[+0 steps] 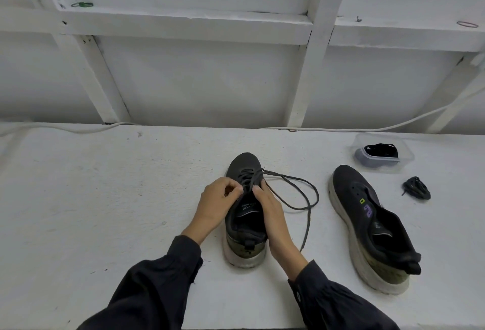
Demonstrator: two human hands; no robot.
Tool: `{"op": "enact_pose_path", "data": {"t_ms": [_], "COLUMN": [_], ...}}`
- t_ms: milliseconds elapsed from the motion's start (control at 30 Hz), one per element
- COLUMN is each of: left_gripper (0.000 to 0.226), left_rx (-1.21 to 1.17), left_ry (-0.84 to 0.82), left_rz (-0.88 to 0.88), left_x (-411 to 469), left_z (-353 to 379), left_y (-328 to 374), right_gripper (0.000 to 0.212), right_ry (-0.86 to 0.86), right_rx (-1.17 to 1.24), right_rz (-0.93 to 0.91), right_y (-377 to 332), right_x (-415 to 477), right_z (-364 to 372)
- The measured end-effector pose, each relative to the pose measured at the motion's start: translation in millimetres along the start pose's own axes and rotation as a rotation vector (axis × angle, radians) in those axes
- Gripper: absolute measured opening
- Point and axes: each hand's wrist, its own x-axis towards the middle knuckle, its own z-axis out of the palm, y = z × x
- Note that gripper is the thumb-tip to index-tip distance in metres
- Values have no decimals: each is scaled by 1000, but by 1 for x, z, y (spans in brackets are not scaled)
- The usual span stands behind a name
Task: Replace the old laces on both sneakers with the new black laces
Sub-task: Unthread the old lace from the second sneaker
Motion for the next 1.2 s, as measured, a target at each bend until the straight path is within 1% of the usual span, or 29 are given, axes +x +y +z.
{"op": "enact_pose_path", "data": {"t_ms": [67, 100, 167, 233, 333, 400, 467, 567, 667, 700, 800, 867, 933, 1000, 1067, 1100, 1133, 1200], "left_gripper": [14, 15, 17, 17, 13, 19, 25, 18, 13, 13, 15, 19, 23, 31, 42, 45, 44, 33], "left_rx": [191, 250, 293, 270, 94, -2, -31, -74, -10, 31, 86, 87, 84, 57, -1, -8, 4, 14], "left_ry": [23, 42, 68, 77, 98, 91, 31, -46, -38, -15, 111, 172, 163, 84, 12, 2, 11, 91], "left_rz": [66, 88, 109, 103, 31, -25, -61, -58, -25, -27, -85, -115, -135, -127, -74, -52, -38, -33], "left_x": [5, 8, 13, 14, 11, 8, 6, 3, 9, 11, 16, 14, 9, 6, 3, 3, 4, 9], "left_z": [2, 2, 6, 9, 6, 0, -3, -2, -8, -10, -12, -8, -5, -4, -4, -5, -7, -12], "left_y": [0, 1, 2, 3, -1, -6, -12, -15, -12, -11, -7, -7, -7, -10, -14, -16, -16, -13], "right_gripper": [55, 51, 52, 58, 58, 56, 57, 58, 57, 52, 37, 34, 40, 48, 45, 43, 41, 34], "right_ry": [-9, -22, -26, -18, -3, 5, 4, 11, 7, -2, -30, -32, -21, -14, -9, -6, -1, -12], "right_rx": [-18, -21, -9, 4, 4, 14, 25, 40, 27, 23, 2, 4, 8, 11, 9, 10, 8, 5], "right_rz": [-11, -16, -13, -1, -2, 1, 0, 8, 7, 3, -31, -41, -33, -14, -14, -14, -12, -18], "right_y": [-1, -1, 0, 1, 3, 4, 5, 6, 6, 6, 3, 3, 4, 5, 6, 5, 5, 3], "right_x": [1, 1, 3, 3, 3, 3, 4, 4, 4, 4, 3, 2, 3, 3, 4, 3, 3, 2], "right_z": [1, 0, 0, 0, 1, 1, 0, 0, -1, -2, -4, -4, -3, -2, -3, -3, -4, -4]}}
